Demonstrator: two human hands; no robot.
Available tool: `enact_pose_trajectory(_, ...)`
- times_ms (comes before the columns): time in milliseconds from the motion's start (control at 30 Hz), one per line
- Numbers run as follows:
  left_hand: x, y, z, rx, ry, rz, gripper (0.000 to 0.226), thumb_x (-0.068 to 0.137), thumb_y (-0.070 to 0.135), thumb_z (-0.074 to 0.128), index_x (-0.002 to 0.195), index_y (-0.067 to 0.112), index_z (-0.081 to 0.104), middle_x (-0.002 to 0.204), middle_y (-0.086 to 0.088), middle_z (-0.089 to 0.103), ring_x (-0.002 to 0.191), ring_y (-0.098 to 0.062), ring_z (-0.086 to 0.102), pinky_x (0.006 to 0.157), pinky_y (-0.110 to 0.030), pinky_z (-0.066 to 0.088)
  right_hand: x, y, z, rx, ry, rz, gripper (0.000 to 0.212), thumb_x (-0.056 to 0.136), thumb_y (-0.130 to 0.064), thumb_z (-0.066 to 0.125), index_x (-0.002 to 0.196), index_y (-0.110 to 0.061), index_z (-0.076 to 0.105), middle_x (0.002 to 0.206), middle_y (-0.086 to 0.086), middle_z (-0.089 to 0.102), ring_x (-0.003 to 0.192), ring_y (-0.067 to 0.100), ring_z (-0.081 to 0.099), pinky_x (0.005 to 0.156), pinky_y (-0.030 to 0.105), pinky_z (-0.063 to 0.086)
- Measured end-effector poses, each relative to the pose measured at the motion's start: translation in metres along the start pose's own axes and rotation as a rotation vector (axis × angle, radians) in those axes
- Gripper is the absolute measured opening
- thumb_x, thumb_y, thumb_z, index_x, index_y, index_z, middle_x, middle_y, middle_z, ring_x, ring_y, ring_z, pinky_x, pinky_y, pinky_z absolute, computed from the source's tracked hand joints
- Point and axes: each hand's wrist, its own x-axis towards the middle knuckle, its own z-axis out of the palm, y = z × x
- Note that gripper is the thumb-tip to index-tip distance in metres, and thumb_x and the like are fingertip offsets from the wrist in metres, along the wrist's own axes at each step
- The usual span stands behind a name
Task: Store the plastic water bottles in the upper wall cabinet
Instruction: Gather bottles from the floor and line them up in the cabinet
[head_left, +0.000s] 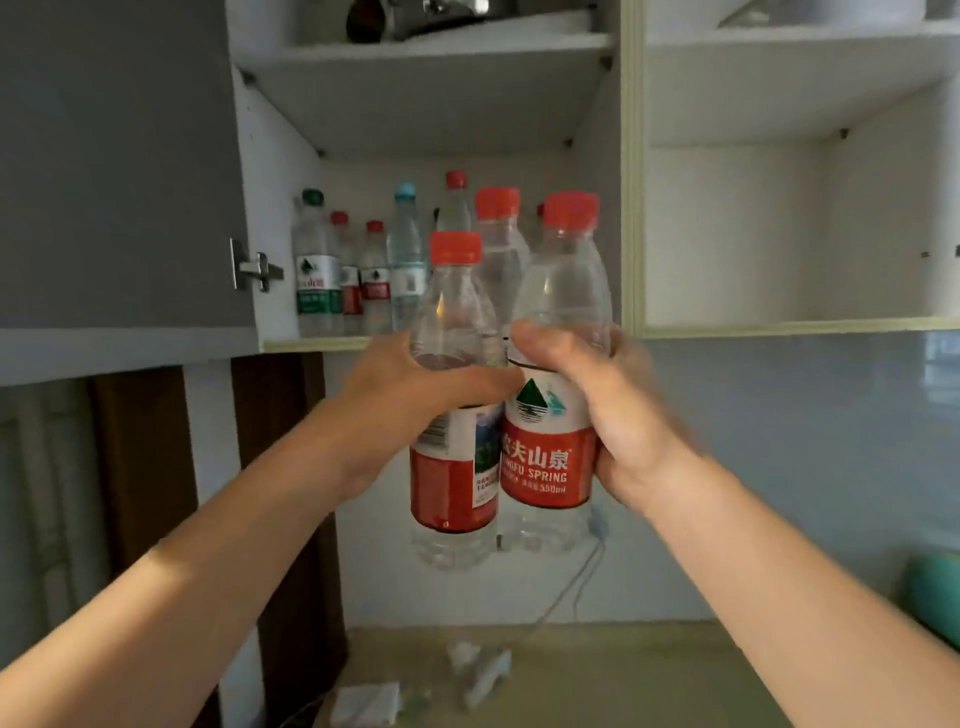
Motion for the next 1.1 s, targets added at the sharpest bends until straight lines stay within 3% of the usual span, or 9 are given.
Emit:
enact_pose_trajectory(100,0.044,0.018,-0.011,0.021,0.053,0.075,0.047,0.067,0.04,0.086,0.112,0.033,0.074,0.112,0.003,0.078,0.102,-0.019,0.075,0.093,-0.044,0.054,0.051,-0.023,-0.006,0.012,-0.035,-0.054,0.053,0.073,-0.03,0.084,0.117,-0.005,0.067,0.102,0.015,0.078,0.09,0.032,0.077,0.075,0.04,0.061)
enact_pose_trajectory(267,0.116,0.034,-0.027,-0.005,0.093,0.109,0.053,0.075,0.031,0.085,0.125,0.029,0.067,0.113,-0.001,0.078,0.102,-0.023,0.076,0.086,-0.041,0.058,0.123,-0.046,-0.016,0.045,-0.063,-0.098,0.049,0.079,-0.026,0.085,0.12,-0.01,0.063,0.098,0.012,0.079,0.084,0.03,0.078,0.069,0.04,0.062)
enact_pose_trajectory(400,0.164,0.036,-0.04,-0.044,0.087,0.119,0.058,0.07,0.033,0.086,0.124,0.024,0.067,0.111,-0.005,0.078,0.1,-0.026,0.076,0.079,-0.038,0.061,0.172,-0.05,-0.018,0.039,-0.024,-0.088,0.059,0.073,-0.032,0.088,0.122,-0.015,0.06,0.098,0.011,0.079,0.085,0.032,0.078,0.073,0.047,0.063)
enact_pose_trajectory(533,0.202,0.023,-0.057,-0.096,0.069,0.115,0.048,0.074,0.03,0.082,0.118,0.019,0.068,0.109,-0.008,0.078,0.097,-0.027,0.077,0.07,-0.032,0.062,0.209,-0.041,-0.013,0.039,0.019,-0.062,0.066,0.071,-0.033,0.089,0.125,-0.013,0.059,0.1,0.014,0.078,0.084,0.032,0.078,0.077,0.053,0.063)
enact_pose_trajectory(667,0.229,-0.002,-0.074,-0.152,0.089,0.064,0.046,0.07,0.029,0.084,0.111,0.014,0.071,0.104,-0.01,0.079,0.092,-0.027,0.078,0.066,-0.033,0.062,0.237,-0.025,-0.007,0.0,0.044,-0.049,0.064,0.073,-0.033,0.088,0.127,-0.014,0.058,0.101,0.014,0.078,0.084,0.031,0.078,0.078,0.052,0.063)
enact_pose_trajectory(867,0.261,-0.04,-0.103,-0.175,0.108,0.017,0.066,0.061,0.038,0.092,0.117,0.011,0.071,0.11,-0.013,0.077,0.1,-0.032,0.076,0.082,-0.043,0.062,0.268,0.006,-0.001,0.004,0.055,-0.005,0.063,0.074,-0.034,0.088,0.125,-0.011,0.059,0.1,0.015,0.078,0.084,0.033,0.078,0.077,0.05,0.063)
enact_pose_trajectory(1000,0.279,-0.056,-0.114,-0.202,0.11,0.024,0.046,0.063,0.035,0.093,0.103,0.018,0.078,0.107,-0.012,0.078,0.096,-0.033,0.076,0.077,-0.043,0.062,0.281,0.026,0.0,-0.036,0.057,-0.009,0.065,0.074,-0.034,0.088,0.127,-0.01,0.059,0.104,0.016,0.077,0.088,0.035,0.077,0.082,0.055,0.062)
enact_pose_trajectory(1100,0.285,-0.064,-0.115,-0.202,0.09,-0.01,0.051,0.07,0.042,0.09,0.113,0.017,0.074,0.108,-0.012,0.078,0.097,-0.033,0.076,0.081,-0.046,0.062,0.284,0.039,-0.004,-0.032,0.06,0.006,0.065,0.075,-0.034,0.087,0.128,-0.01,0.059,0.103,0.017,0.077,0.088,0.036,0.077,0.08,0.053,0.062)
